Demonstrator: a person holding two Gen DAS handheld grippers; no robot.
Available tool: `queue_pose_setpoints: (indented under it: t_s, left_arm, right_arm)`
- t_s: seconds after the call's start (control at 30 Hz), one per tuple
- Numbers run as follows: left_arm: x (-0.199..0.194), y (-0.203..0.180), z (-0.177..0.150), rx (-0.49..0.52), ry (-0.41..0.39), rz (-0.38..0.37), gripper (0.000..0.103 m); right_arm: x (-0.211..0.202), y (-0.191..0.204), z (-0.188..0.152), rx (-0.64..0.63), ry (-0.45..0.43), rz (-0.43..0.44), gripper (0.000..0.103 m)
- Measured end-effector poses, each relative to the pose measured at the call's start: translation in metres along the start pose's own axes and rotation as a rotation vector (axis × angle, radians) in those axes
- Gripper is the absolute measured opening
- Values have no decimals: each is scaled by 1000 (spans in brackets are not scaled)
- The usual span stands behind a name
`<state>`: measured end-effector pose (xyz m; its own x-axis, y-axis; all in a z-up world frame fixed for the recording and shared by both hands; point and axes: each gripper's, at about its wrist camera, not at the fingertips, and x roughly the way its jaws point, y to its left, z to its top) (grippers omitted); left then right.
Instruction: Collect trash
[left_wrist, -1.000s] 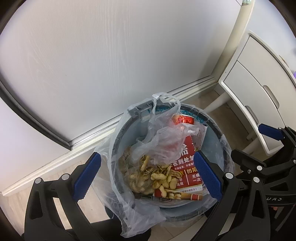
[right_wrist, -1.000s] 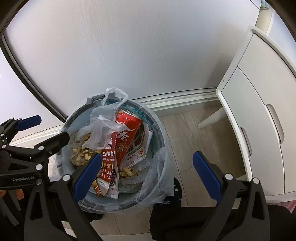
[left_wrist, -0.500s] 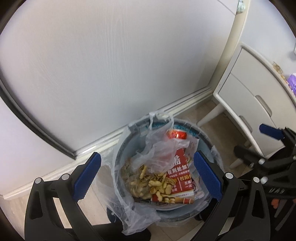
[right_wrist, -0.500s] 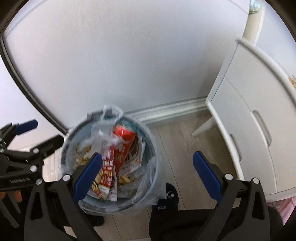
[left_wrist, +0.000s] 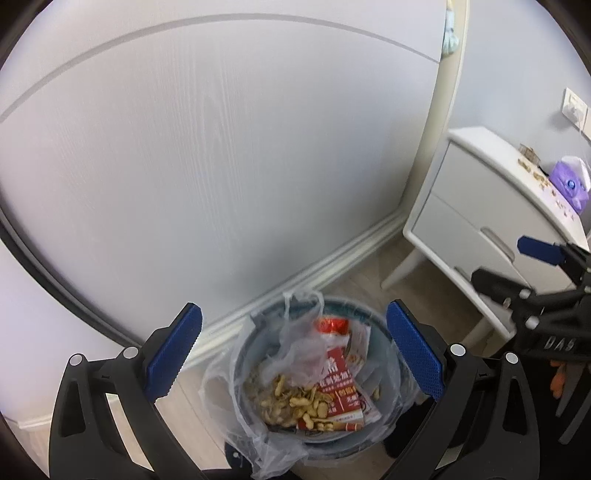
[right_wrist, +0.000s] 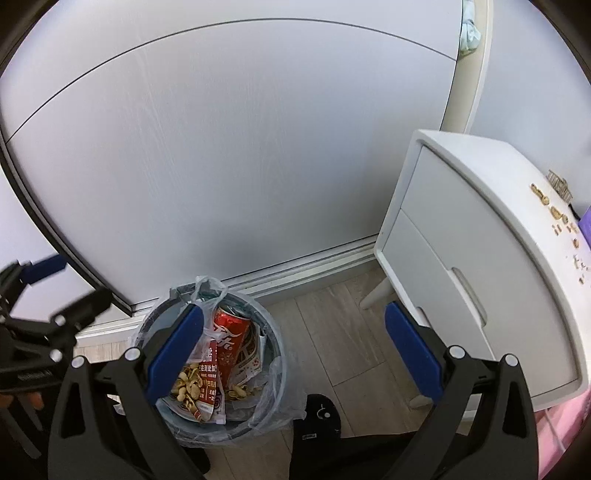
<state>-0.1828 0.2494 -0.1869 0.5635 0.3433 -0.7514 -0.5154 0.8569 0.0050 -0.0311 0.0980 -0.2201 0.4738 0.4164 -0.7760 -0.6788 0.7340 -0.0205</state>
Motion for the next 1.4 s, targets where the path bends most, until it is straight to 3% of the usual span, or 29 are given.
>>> queue_pose_setpoints:
  t_s: [0.23,0.37,0.47,0.67,1.1,1.4]
  left_arm:
    - [-38,-20,21,50,-91,69,97]
    - [-59,-22,31,7,-126,43,97]
    - [-67,-21,34,-32,-117,-6,97]
    - [-81,-24,28,-46,-100,-15,97]
    - [-90,-13,13,-92,-73,54,97]
    - [-89,-11,10,-89,-58,54,97]
  right_arm:
    - [-31,6,19,-17,-56,-22,96]
    - [-52,4,28,-1,-99,-43,96]
    - [-62,2,30,10,-111,-41,96]
    - [-73,2,26,-6,-117,-32,96]
    - [-56,9,1,-26,-79,-18,96]
    - [-45,17,-11,-30,-53,-5,96]
